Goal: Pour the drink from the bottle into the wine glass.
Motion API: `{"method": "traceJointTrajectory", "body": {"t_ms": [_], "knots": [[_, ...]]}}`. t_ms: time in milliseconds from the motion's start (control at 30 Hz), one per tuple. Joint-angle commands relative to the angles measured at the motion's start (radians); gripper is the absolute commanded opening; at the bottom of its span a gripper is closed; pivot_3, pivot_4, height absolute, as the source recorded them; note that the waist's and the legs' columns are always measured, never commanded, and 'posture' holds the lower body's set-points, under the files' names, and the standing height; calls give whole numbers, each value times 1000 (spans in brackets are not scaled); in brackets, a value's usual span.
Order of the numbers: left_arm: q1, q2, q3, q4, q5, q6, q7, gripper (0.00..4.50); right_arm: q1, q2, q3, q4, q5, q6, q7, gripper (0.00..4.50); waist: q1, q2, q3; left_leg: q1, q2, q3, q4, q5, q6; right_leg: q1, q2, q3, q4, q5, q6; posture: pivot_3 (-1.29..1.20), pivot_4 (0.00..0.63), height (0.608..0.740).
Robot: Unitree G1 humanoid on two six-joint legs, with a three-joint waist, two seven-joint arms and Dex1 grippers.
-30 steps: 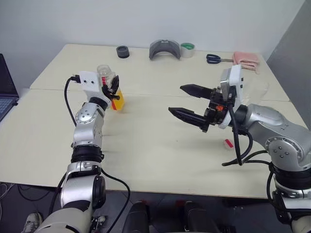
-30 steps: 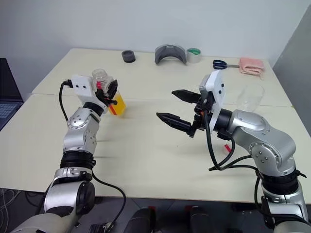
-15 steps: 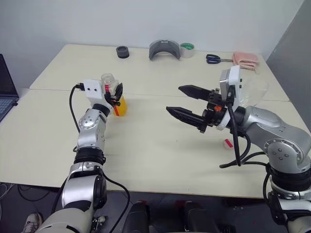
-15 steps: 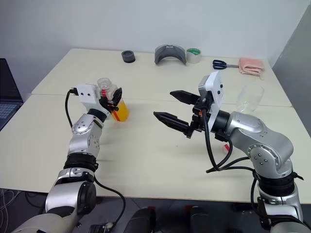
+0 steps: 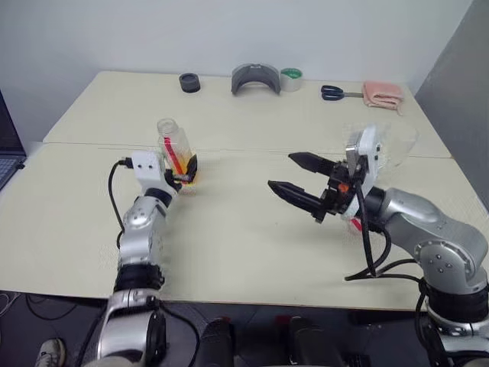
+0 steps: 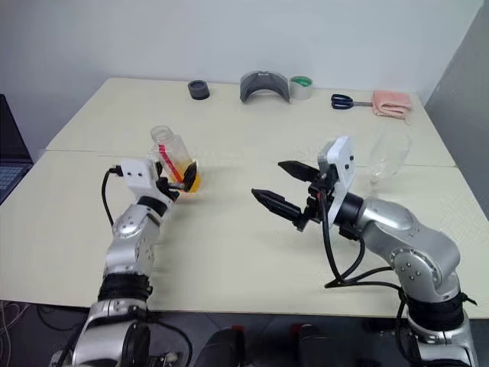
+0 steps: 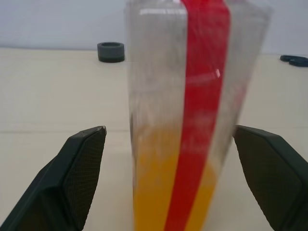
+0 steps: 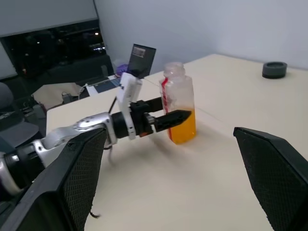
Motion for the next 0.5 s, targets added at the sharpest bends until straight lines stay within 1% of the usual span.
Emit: {"method": "traceJointTrajectory", "body": {"t_ms": [33,100,200,333,400,500], "knots": [[104,-12,7,-213,-23,81,43,4478,123,8,-56,-121,1,-28,-60,4500,0,0,0,0,0,-1,0,0,0,0,0,0,0,0,0,0,150,740],[176,-15,9,-310,-34,134,55,4478,210,13,-67,-174,-1,-35,-94,4500,0,0,0,0,1,-2,0,0,0,1,0,0,0,0,0,0,150,740],[278,-7,4,-453,-64,223,47,4478,337,22,-82,-212,-57,-53,-161,4500,0,0,-1,3,0,-2,0,0,0,4,0,0,-1,0,0,0,150,740],[389,63,-55,-661,-152,362,-77,4478,465,77,-144,-113,-229,-83,-327,4500,-2,-1,-1,7,-1,0,0,0,0,9,1,-1,-2,0,1,0,150,740],[415,119,-86,-750,-217,425,-160,4478,496,82,-165,-47,-304,-123,-344,4500,-2,-1,-1,10,0,1,-1,0,-1,12,2,-1,-3,-1,1,0,150,740],[395,203,-112,-828,-321,504,-280,4478,478,102,-194,80,-390,-196,-366,4500,-3,-1,-1,13,0,4,-1,0,-1,14,2,1,-3,-3,4,0,150,740]]}}
